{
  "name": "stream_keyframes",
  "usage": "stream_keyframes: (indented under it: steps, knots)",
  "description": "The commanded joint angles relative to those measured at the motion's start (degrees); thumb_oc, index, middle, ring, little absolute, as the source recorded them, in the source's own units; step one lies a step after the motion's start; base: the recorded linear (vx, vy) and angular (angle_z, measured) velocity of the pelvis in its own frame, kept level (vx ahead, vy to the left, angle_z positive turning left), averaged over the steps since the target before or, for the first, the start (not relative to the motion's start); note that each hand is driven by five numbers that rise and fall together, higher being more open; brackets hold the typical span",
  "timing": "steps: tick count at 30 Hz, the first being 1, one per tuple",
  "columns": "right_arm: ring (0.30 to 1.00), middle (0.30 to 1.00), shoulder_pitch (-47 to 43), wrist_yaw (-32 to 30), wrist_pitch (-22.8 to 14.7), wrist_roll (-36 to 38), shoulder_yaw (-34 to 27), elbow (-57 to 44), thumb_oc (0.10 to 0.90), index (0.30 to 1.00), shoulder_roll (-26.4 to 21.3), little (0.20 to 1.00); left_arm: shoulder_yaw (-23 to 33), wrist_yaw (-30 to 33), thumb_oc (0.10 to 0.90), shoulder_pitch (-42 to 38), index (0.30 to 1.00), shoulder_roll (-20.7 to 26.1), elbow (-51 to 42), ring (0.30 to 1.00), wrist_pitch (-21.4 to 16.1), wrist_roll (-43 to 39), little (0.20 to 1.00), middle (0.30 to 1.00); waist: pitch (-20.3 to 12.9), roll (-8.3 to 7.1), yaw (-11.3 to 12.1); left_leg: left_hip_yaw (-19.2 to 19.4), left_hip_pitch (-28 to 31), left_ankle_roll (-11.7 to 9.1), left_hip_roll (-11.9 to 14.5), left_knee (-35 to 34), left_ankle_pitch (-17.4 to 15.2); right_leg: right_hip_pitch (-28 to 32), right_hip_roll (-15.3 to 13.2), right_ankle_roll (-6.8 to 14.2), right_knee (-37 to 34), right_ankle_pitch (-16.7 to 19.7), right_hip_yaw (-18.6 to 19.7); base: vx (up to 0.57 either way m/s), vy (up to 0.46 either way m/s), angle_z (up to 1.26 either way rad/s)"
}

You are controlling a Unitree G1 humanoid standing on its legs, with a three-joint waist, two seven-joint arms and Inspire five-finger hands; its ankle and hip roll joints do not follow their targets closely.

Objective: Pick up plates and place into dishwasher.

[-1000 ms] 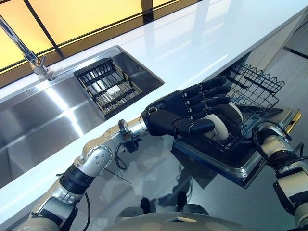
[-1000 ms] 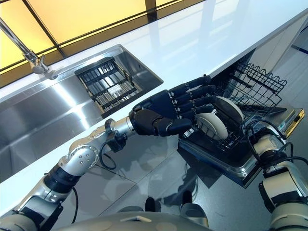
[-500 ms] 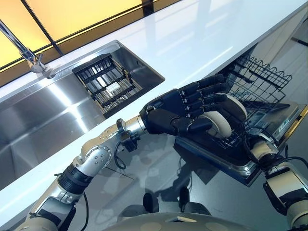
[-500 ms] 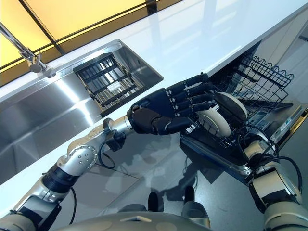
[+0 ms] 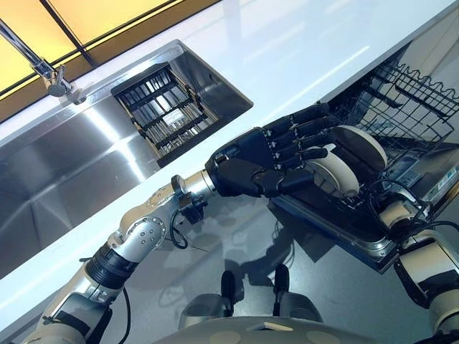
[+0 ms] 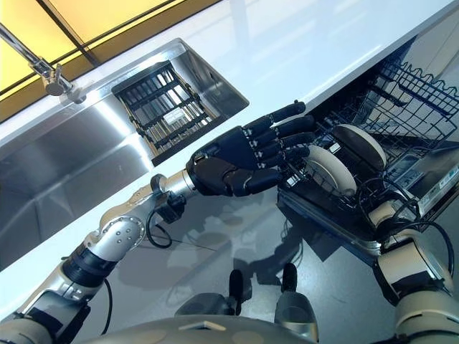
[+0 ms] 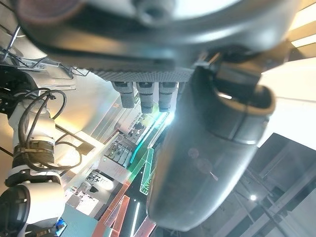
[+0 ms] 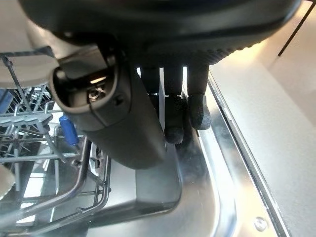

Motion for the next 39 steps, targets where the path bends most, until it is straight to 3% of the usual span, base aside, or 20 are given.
stream_keyframes:
  steps: [1, 14, 26, 39]
  knots:
    - [0.3, 0.3, -7.9, 1.2, -0.6, 0.3, 5.2, 3.4, 0.1, 0.3, -0.1, 0.2, 0.3, -0.2, 0.8, -6.5, 0.9, -1.6, -5.0, 0.9, -6.3, -0.9, 0.9, 0.9, 2.4, -1.48, 1.7, 0.3, -3.3, -0.3, -0.9, 0.1, 0.0, 0.9, -2.7, 2.1, 1.1, 0.5, -0.4, 0.0, 0.0, 0.0]
    - [0.3, 0.3, -12.3, 0.8, -1.1, 6.7, 5.1, 4.1, 0.1, 0.3, 1.6, 0.2, 1.1, -0.4, 0.8, -7.8, 0.9, -1.1, -4.0, 0.9, -8.5, 0.5, 0.9, 0.9, 7.6, 0.49, 2.9, -0.6, -6.8, -0.6, -1.2, 0.1, 1.6, -2.3, -3.3, 1.8, 1.7, 1.0, -1.9, -0.03, -0.011, 0.04]
    - [0.3, 0.3, -18.8, -4.1, -6.9, 14.2, 4.8, 2.3, 0.1, 0.3, 1.0, 0.2, 1.9, -0.8, 0.8, -9.7, 0.9, -0.1, -1.4, 0.9, -9.3, -0.2, 0.9, 0.9, 10.0, 1.22, 3.7, -1.8, -9.7, -0.9, -1.4, 0.1, 2.7, -5.3, -3.4, 1.7, 2.7, 1.2, -3.1, -0.01, -0.007, 0.04]
    - [0.3, 0.3, -30.2, -5.6, -5.6, 6.7, 12.3, -3.1, 0.1, 0.3, -2.5, 0.2, 1.2, -0.6, 0.8, -9.6, 0.9, 1.1, 1.1, 0.9, -9.5, -2.9, 0.9, 0.9, 10.1, 0.84, 4.2, -2.5, -10.1, -0.8, -1.5, 1.1, 2.3, -6.6, -2.9, 1.0, 5.8, -0.6, -3.3, -0.01, 0.007, 0.02]
